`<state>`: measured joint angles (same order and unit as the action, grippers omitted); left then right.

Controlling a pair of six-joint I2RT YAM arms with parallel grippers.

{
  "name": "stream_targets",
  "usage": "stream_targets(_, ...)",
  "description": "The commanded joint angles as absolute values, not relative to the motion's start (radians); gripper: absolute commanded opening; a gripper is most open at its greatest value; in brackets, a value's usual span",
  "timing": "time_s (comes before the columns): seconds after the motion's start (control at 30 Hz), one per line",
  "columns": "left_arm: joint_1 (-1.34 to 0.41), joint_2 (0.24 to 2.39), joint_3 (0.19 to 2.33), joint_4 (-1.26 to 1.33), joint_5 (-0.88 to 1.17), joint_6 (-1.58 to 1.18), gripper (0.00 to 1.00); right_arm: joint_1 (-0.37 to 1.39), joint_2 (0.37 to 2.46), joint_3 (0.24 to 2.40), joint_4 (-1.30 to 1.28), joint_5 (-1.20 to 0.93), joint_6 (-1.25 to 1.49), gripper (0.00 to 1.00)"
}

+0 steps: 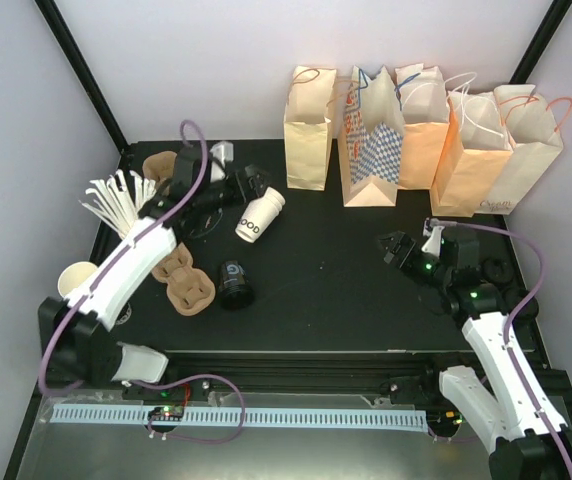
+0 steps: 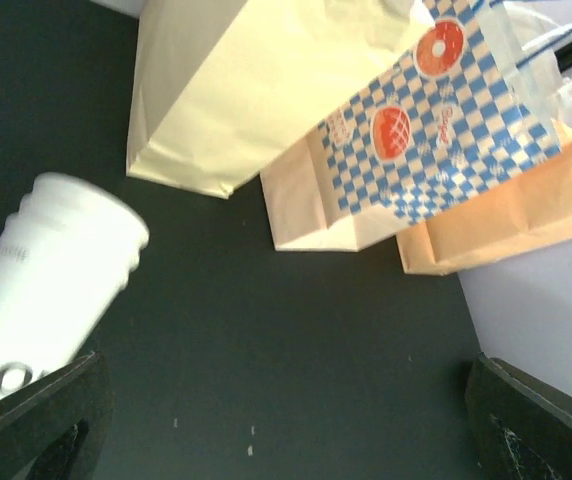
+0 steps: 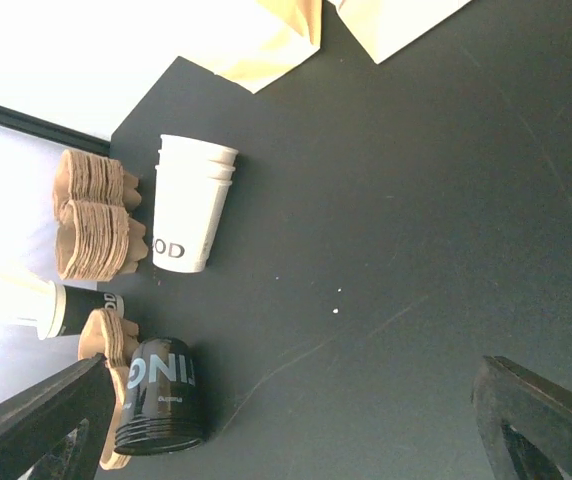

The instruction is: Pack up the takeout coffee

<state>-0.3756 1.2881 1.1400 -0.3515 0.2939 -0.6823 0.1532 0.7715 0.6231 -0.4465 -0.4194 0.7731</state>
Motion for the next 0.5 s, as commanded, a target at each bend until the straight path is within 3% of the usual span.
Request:
stream_targets(0.0, -0.379, 1.493, 1.378, -0.427, 0.247, -0.568, 0.99, 0.158, 0.772, 0.68, -0.448, -0.383, 0.755, 1.0)
stream_targets(0.47, -0.38, 2.095, 2.236, -0.63, 0.114, -0.509, 0.95, 0.158, 0.851, 0.774, -0.598, -0.347, 0.7, 1.0)
